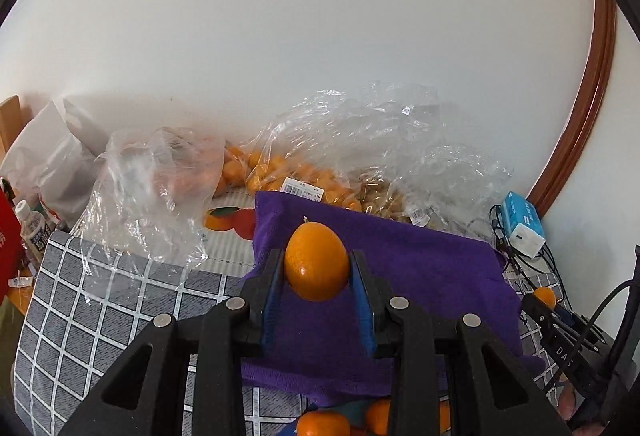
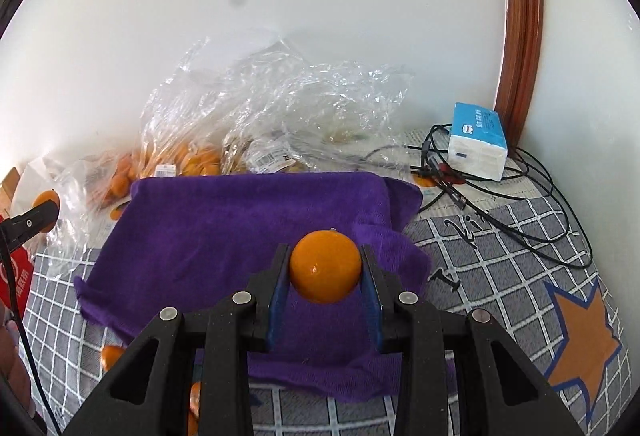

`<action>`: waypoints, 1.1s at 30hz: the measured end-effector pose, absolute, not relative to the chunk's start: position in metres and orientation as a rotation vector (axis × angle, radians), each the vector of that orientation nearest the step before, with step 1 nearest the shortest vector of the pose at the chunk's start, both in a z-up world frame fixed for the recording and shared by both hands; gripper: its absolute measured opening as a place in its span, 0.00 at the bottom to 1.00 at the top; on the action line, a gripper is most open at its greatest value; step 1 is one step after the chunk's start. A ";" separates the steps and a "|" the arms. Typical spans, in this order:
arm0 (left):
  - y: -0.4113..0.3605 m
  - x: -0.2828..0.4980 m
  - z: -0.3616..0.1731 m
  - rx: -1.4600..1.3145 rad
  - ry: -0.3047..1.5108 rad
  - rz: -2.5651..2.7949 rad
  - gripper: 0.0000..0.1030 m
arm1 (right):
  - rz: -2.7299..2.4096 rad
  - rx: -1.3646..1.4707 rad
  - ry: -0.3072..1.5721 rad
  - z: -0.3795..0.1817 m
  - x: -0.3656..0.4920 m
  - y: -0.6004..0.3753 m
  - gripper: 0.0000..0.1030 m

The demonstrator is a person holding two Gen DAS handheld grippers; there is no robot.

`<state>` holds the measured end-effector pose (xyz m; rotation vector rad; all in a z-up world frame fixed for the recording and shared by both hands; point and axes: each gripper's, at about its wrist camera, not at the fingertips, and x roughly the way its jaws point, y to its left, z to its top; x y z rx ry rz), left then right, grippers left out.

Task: Organize fruits
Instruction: 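Lower and release the orange on the towel with the right tool while the left tool releases its orange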

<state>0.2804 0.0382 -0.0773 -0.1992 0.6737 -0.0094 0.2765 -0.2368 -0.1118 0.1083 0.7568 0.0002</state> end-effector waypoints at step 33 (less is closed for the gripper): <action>0.038 0.330 -0.171 -0.166 0.896 0.046 0.30 | 0.018 0.028 0.904 -0.195 0.318 -0.223 0.32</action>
